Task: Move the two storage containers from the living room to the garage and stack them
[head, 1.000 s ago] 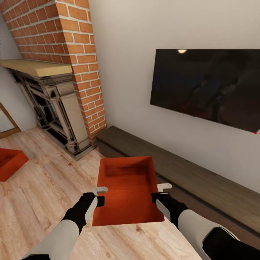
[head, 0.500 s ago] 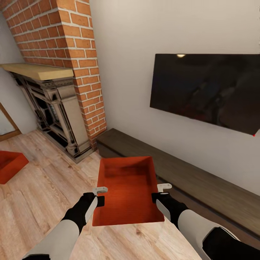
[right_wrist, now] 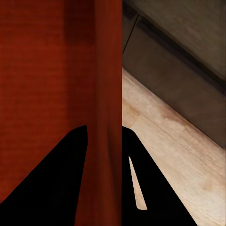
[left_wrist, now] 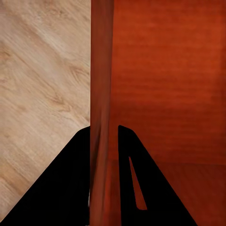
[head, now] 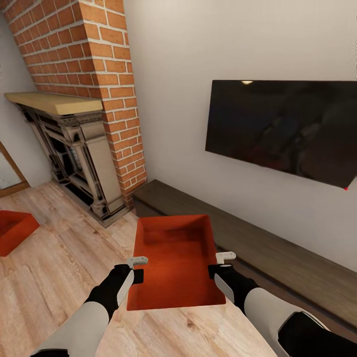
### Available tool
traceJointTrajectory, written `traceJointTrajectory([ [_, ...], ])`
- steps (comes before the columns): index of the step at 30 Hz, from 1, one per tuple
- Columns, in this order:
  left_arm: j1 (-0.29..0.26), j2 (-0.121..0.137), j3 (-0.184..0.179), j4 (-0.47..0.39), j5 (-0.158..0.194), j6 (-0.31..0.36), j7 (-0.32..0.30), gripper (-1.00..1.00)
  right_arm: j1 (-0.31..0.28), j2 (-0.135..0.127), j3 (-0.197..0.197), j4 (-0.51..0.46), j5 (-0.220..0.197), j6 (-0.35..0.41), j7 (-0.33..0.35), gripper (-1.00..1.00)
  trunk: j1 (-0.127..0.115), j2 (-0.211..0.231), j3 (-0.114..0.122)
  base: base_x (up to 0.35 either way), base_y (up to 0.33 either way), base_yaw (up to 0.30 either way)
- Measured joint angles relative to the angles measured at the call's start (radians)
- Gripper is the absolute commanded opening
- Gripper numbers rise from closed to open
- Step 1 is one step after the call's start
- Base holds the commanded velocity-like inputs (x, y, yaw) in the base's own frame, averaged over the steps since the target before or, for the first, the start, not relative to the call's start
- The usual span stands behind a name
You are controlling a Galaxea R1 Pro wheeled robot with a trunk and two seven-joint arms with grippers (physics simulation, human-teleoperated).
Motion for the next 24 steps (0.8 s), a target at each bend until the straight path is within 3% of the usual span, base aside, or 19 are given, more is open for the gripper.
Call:
traceJointTrajectory([
  [24,0.0,0.0,-0.001,0.0,0.0,0.0,0.0,-1.0,0.0,0.0,-0.001,0.001,0.001,0.0,0.001,-1.0,0.0,0.0,0.038,0.0,0.0,0.0],
])
